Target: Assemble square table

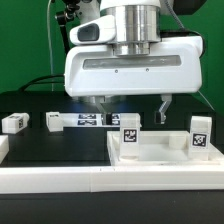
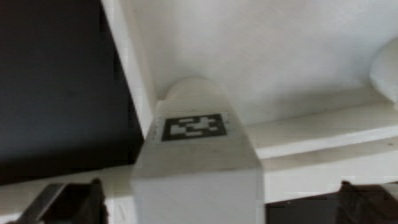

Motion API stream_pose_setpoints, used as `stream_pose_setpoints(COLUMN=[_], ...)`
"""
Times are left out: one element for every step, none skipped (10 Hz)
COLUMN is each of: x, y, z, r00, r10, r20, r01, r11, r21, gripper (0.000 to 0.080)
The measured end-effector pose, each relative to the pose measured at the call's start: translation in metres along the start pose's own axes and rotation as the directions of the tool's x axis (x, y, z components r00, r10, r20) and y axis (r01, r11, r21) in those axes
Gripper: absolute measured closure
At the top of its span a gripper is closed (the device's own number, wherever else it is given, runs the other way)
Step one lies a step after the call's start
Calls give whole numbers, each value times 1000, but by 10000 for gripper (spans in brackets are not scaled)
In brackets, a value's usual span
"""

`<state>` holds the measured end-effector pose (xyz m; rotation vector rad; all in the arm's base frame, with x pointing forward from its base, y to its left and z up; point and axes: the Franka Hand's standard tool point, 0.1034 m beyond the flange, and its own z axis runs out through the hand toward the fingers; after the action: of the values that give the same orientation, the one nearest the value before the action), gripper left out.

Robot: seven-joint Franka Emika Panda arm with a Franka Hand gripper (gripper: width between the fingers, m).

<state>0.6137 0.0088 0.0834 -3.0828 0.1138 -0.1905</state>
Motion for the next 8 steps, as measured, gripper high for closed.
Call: stream_pose_setpoints(x=[0,0,0,0,0,0,0,0], y=[-1,-1,0,1,1,1,1,2], z=[0,0,0,0,0,0,0,0], r00=[1000,1000,1000,1000,1000,1000,999,995], r10=[12,12,12,13,14,22,37,103], r20=[0,0,0,0,0,0,0,0], r01=[-12,-12,-12,-13,-14,-22,-37,-103], r11=[1000,1000,1000,1000,1000,1000,999,995], r21=[0,0,0,-1,-1,-1,0,0], gripper=[162,346,514,514,509,509,509,509])
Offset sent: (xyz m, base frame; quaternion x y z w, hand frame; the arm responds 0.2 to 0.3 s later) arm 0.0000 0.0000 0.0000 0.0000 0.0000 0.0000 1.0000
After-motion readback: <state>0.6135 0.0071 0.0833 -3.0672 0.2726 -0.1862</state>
